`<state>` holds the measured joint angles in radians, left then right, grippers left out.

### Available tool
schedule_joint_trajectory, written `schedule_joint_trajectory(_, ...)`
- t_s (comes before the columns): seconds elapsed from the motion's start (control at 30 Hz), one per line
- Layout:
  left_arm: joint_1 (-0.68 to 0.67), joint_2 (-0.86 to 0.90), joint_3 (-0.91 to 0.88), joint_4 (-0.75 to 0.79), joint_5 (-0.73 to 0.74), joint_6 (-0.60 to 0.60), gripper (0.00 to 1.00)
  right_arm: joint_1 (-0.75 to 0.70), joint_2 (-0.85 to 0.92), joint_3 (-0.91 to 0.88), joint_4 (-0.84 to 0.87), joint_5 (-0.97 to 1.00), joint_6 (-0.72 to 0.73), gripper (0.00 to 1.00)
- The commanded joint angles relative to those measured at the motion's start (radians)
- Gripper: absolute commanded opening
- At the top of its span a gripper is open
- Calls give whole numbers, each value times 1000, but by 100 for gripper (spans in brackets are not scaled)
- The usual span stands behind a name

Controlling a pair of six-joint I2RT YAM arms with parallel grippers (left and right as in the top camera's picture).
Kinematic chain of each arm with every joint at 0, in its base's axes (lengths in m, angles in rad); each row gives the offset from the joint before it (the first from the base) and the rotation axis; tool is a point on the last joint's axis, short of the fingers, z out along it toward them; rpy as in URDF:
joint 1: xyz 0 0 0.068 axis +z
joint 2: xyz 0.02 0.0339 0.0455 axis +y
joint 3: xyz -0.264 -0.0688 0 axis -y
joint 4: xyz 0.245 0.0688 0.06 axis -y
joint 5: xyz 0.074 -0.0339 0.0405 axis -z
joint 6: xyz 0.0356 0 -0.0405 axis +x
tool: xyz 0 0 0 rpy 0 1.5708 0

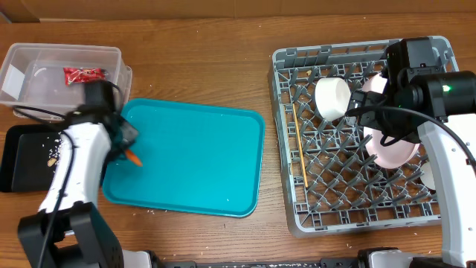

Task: Sort waste into correct bins and load items into the dishwasher
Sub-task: 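Carry the carrot left and drop it onto the black tray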

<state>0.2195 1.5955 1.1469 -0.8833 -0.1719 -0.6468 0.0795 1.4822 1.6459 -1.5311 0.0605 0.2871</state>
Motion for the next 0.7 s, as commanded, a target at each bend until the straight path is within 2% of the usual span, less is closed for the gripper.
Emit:
schedule_joint_trajectory(0.0, 110, 0, 66, 3, -45, 34, 11, -3, 0, -2, 2, 17, -7, 99)
schedule_joint_trajectory(0.07, 168, 0, 69, 28, -44, 34, 14, -3, 0, -2, 2, 17, -6, 99)
schedule_joint_trajectory(0.4, 424, 15, 68, 217, -45, 19, 14, -3, 0, -2, -8, 16, -3, 99)
schedule_joint_trajectory(0.67, 455, 127, 68, 266, -49, 23, 15, -3, 0, -2, -10, 5, 1, 99)
